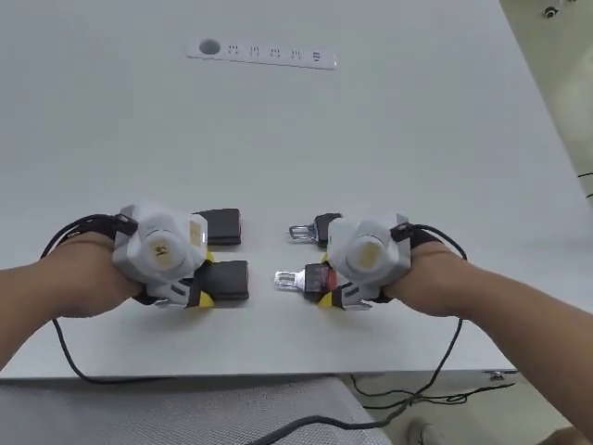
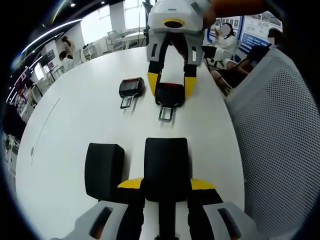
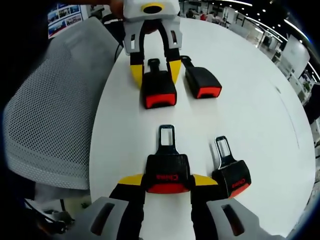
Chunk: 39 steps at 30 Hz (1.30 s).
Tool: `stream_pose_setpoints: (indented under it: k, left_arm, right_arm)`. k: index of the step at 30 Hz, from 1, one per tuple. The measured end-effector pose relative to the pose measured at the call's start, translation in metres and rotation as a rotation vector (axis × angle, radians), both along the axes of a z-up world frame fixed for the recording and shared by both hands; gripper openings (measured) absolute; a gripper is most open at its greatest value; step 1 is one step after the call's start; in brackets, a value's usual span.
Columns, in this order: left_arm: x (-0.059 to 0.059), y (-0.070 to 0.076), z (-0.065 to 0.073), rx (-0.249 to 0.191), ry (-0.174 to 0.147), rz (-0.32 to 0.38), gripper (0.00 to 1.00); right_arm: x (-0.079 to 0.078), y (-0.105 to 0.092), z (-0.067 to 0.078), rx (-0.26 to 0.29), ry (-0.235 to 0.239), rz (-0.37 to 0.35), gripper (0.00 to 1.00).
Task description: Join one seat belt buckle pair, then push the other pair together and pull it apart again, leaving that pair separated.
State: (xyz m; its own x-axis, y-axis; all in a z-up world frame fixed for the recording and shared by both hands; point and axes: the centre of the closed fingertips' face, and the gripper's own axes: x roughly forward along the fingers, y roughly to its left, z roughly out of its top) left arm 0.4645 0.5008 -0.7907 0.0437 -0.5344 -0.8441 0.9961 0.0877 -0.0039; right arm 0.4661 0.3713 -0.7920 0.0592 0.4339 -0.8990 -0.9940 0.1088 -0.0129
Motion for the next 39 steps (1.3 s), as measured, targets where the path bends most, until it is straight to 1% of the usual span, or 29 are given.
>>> stream_pose_setpoints:
  k: [2,5,10,13,19,21,23,28,31,35,39]
  left_arm:
    - [-0.001,-0.001,0.001,-0.011,0.0,-0.001,0.34]
    - [-0.001,-0.002,0.002,-0.007,0.0,-0.008,0.34]
    - [-0.002,-0.003,0.003,0.003,0.002,-0.02,0.34]
    - [-0.002,-0.003,0.003,0.007,0.002,-0.022,0.34]
    - [-0.002,-0.003,0.004,0.008,0.002,-0.022,0.34]
    - [-0.002,-0.003,0.003,0.011,0.003,-0.021,0.34]
    - [-0.002,-0.003,0.003,0.013,0.004,-0.021,0.34]
    - [-0.002,-0.002,0.002,0.019,0.004,-0.029,0.34]
    - [-0.001,-0.002,0.002,0.017,0.005,-0.033,0.34]
    - [-0.001,-0.002,0.001,0.01,0.007,-0.033,0.34]
    - [-0.001,-0.003,0.002,0.013,0.006,-0.039,0.34]
  right_arm:
    - [0.001,0.006,0.001,0.006,0.001,-0.006,0.33]
    - [0.001,0.015,0.001,0.017,0.002,-0.003,0.33]
    - [-0.002,0.021,0.001,0.017,0.007,-0.011,0.33]
    - [-0.003,0.024,0.002,0.015,0.01,-0.008,0.33]
    - [0.0,0.031,0.0,0.021,0.012,0.002,0.33]
    - [-0.003,0.034,0.001,0.023,0.011,0.011,0.33]
    - [-0.005,0.035,0.003,0.023,0.008,0.024,0.33]
    - [-0.005,0.041,0.003,0.035,0.003,0.039,0.33]
    - [-0.007,0.044,0.004,0.049,0.016,0.037,0.33]
    - [-0.006,0.043,0.003,0.052,0.019,0.038,0.32]
    - [-0.005,0.043,0.002,0.051,0.008,0.051,0.32]
